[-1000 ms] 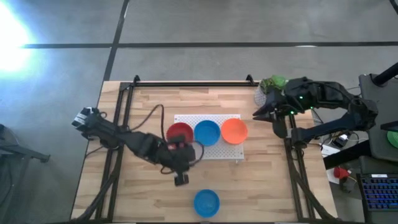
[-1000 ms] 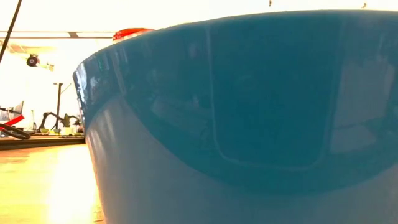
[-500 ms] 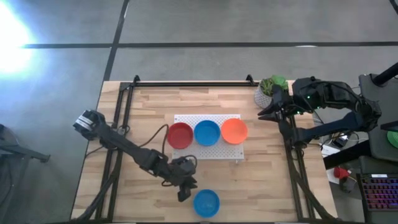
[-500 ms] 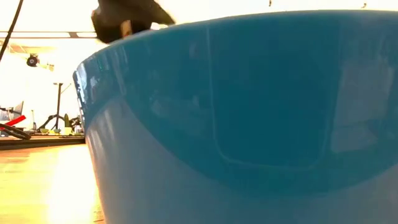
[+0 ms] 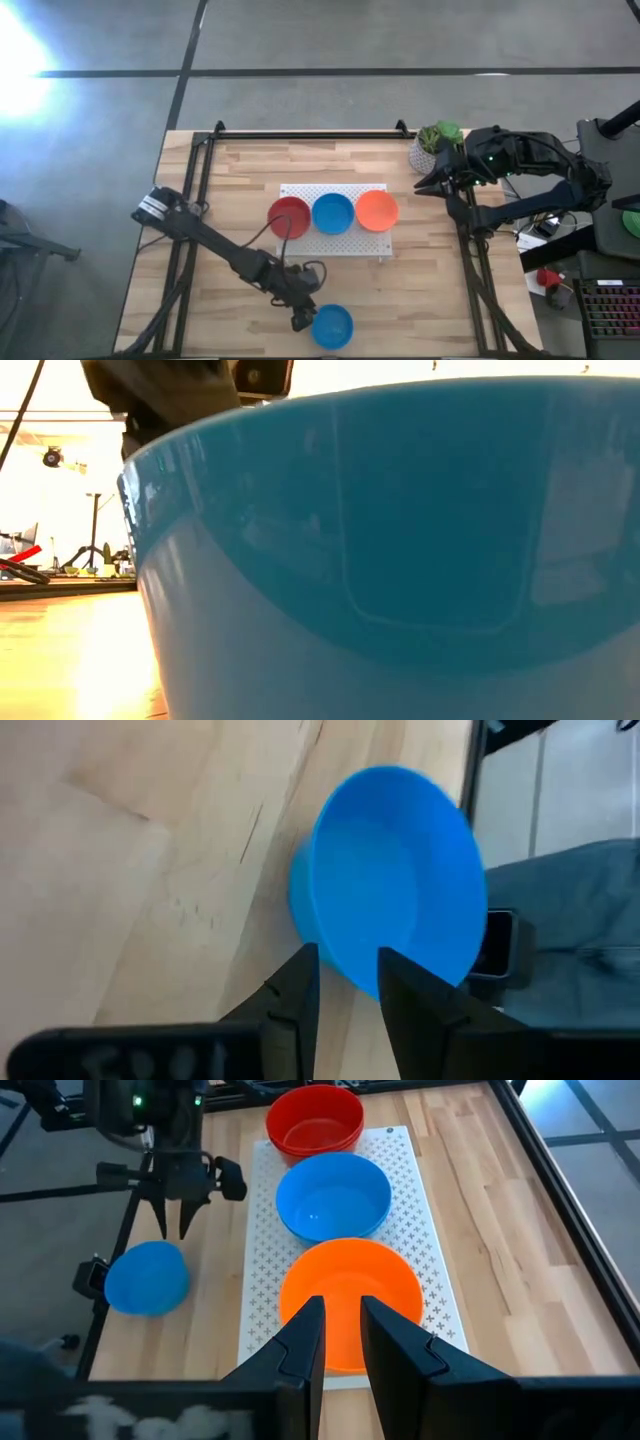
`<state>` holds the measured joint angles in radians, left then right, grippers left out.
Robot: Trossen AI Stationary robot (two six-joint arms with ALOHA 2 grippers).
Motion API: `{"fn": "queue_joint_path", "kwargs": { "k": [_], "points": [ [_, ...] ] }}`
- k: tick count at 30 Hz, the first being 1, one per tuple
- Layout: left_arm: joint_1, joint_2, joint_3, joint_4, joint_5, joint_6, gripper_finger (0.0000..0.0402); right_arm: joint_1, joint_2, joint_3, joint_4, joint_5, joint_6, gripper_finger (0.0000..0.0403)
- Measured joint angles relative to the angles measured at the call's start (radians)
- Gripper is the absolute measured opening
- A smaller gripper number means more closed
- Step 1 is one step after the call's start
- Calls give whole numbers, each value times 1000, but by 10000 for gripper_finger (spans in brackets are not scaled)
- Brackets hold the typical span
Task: Pick & Place Mini bowls
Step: Stack the blue bowl on the blue bowl on the shelf
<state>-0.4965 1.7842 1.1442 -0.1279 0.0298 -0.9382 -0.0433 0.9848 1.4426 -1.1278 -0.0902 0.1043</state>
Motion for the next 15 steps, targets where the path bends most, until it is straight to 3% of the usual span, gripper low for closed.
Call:
{"fn": "queue_joint_path", "kwargs": {
  "k": [15],
  "points": [
    [4,143,106,5,25,-64,96,0,0,-51,0,3,-7,66]
  ]
}}
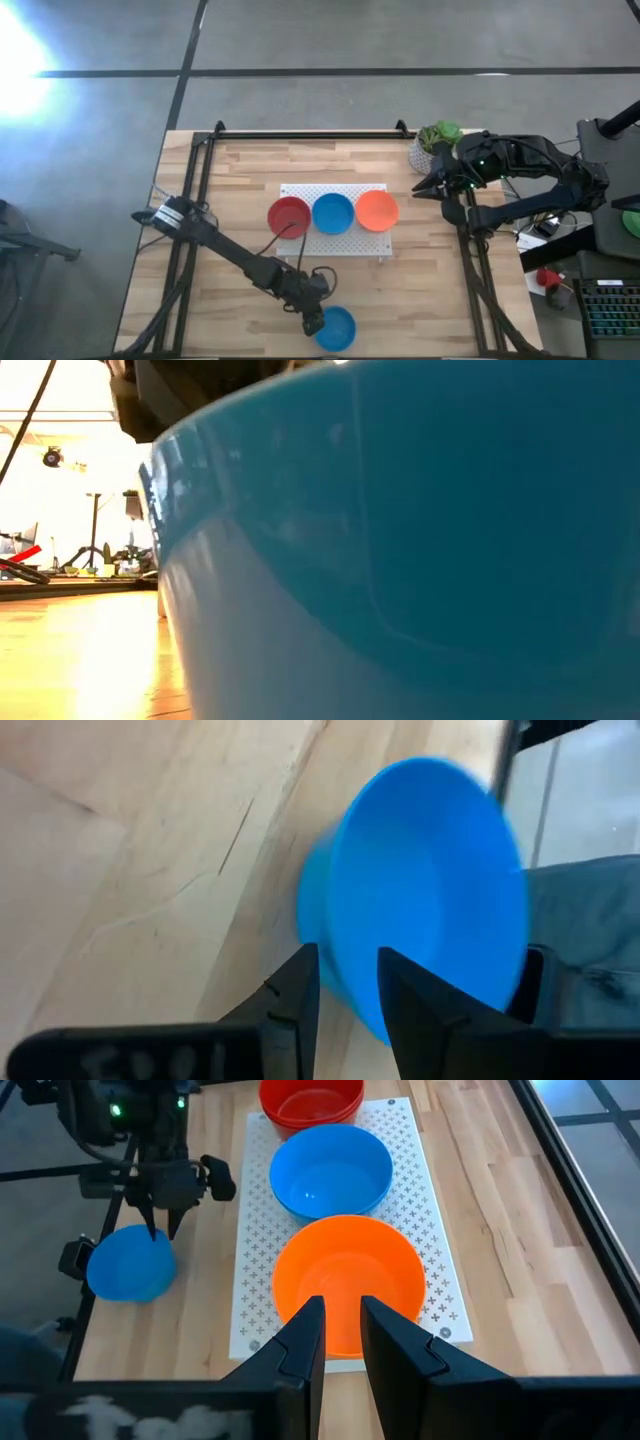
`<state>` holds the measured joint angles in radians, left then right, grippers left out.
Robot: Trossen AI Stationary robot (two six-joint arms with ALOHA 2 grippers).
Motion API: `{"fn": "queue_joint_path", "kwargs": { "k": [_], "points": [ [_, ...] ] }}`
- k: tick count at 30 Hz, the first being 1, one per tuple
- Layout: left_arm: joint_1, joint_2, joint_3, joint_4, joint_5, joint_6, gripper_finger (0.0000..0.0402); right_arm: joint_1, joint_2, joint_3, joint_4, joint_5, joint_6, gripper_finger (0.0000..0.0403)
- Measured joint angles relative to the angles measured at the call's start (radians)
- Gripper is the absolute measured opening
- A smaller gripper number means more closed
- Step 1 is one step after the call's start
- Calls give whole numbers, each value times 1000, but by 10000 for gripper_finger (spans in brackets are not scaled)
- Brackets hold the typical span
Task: Pick & Place Mini bowls
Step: Stack the blue bowl on the blue bowl on the shelf
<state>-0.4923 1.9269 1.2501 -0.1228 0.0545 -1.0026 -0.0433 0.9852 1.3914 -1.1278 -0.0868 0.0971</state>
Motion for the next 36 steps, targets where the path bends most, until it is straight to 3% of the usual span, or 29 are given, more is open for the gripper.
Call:
{"fn": "queue_joint_path", "kwargs": {
  "k": [11,16,20,29,36],
  "points": [
    [0,79,35,-54,46,-100,88,0,-11,4,2,0,-4,66],
    [0,79,35,-57,61,-99,19,0,-23,4,2,0,-3,66],
    [2,47,35,-56,60,-103,4,0,-28,4,2,0,-3,66],
    [23,-169,35,-122,71,-126,1,0,-35,5,5,0,-4,66],
    [99,-387,35,-312,-90,-207,1,0,-35,5,9,0,-26,66]
  ]
}}
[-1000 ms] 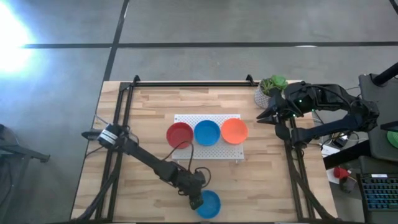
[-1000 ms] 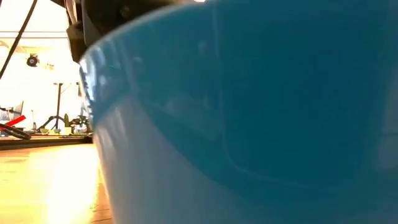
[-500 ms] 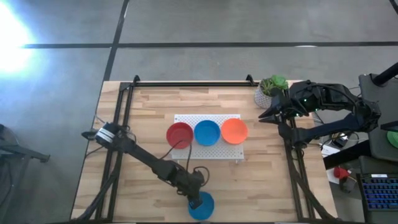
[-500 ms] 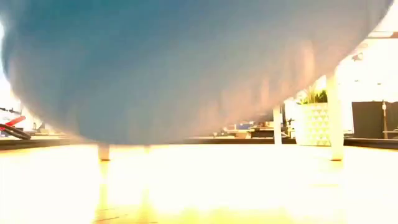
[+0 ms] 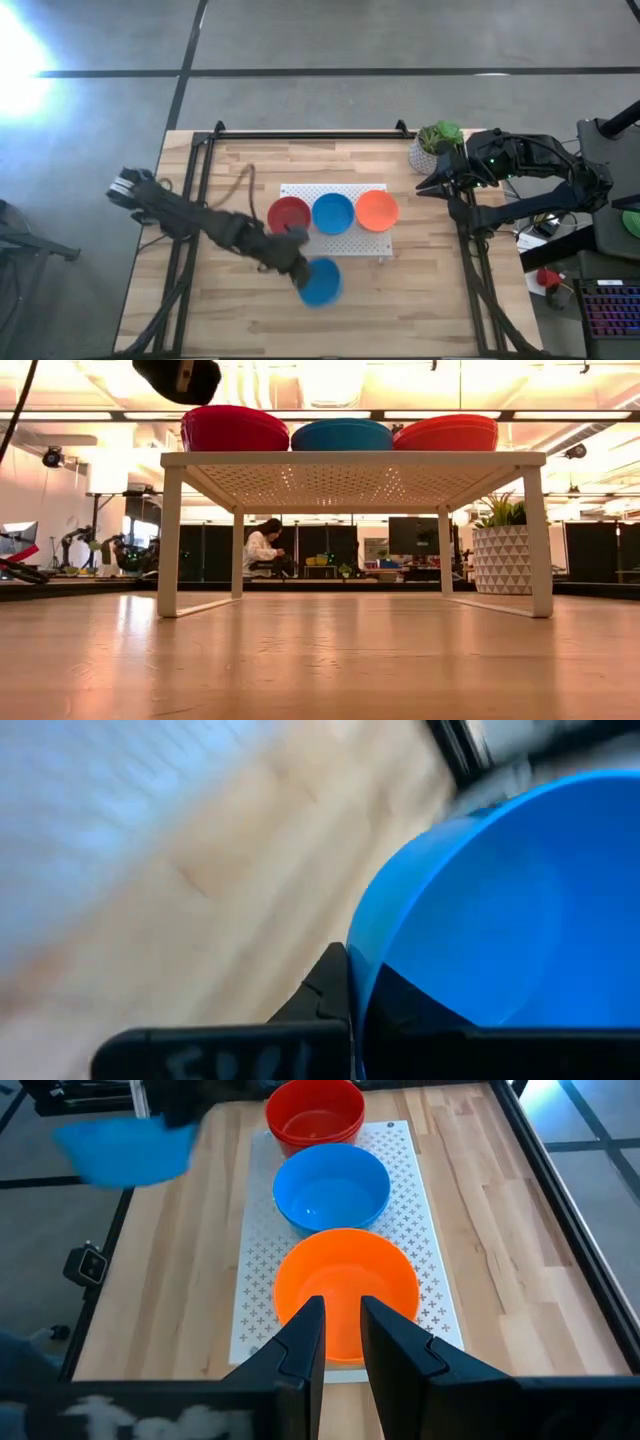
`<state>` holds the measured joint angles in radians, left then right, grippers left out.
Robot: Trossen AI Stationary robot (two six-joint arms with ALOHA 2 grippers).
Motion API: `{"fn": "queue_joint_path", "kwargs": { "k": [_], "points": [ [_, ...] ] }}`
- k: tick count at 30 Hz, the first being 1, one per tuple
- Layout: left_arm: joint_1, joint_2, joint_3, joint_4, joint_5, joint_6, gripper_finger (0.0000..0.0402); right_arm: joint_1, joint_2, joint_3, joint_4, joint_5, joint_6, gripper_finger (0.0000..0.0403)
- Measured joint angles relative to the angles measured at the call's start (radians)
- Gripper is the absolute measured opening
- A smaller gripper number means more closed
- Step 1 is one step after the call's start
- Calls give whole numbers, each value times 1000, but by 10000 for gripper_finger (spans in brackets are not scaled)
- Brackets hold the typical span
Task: Pick & Place Mini bowls
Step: Stack the blue bowl on the blue bowl on the shelf
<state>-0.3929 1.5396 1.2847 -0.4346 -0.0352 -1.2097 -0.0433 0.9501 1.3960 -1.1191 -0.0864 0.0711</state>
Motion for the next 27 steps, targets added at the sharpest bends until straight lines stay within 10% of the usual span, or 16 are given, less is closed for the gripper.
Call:
{"fn": "queue_joint_path", "kwargs": {
  "k": [11,27],
  "points": [
    [230,-221,0,-140,-142,34,0,0,1,0,13,3,0,66],
    [505,-172,73,-237,-57,408,0,0,1,-1,62,3,15,66]
  ]
}}
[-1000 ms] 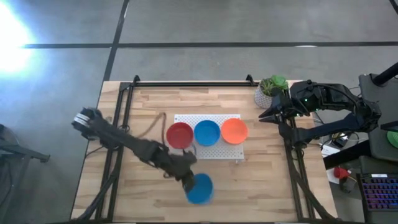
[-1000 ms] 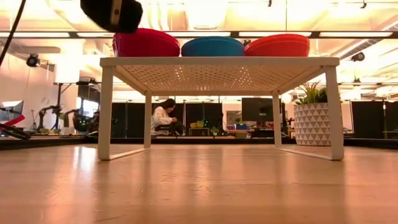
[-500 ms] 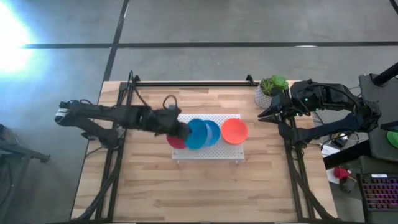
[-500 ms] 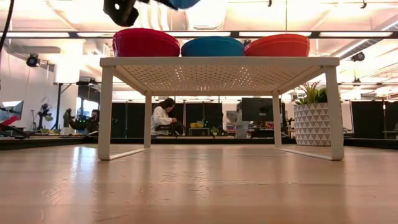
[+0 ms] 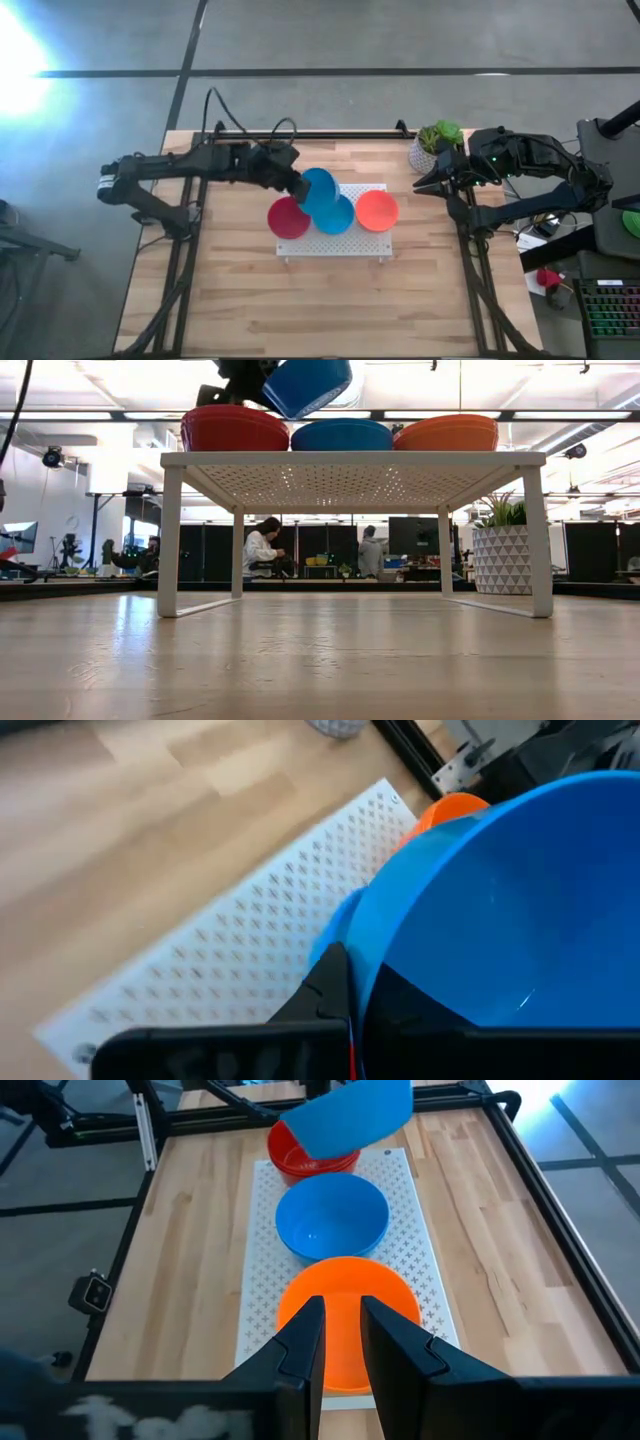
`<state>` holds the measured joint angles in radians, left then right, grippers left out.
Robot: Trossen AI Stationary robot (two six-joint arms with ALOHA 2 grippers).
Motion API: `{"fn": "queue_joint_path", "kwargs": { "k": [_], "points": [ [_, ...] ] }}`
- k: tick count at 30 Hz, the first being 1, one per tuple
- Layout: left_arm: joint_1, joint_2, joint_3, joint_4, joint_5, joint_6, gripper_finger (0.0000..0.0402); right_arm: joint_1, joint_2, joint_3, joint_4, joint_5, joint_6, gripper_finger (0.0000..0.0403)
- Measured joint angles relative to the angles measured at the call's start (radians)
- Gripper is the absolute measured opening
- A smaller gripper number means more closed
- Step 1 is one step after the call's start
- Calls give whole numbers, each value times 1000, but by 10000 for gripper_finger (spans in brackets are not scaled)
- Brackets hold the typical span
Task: Pick & Place Mini bowls
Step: Stack the blue bowl on the blue bowl on the shelf
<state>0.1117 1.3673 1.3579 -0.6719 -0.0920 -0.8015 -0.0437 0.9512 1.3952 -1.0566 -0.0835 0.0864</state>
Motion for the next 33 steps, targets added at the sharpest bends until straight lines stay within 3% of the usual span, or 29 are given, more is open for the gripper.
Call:
{"fn": "queue_joint_path", "kwargs": {
  "k": [10,18,23,33],
  "points": [
    [25,205,342,-290,-7,366,0,0,0,-2,43,5,19,66],
    [25,392,546,-420,67,474,0,0,0,-2,54,7,19,66],
    [25,461,607,-491,76,489,0,0,0,-2,54,7,19,66],
    [24,484,604,-491,110,516,1,0,0,-2,52,7,15,66]
  ]
}}
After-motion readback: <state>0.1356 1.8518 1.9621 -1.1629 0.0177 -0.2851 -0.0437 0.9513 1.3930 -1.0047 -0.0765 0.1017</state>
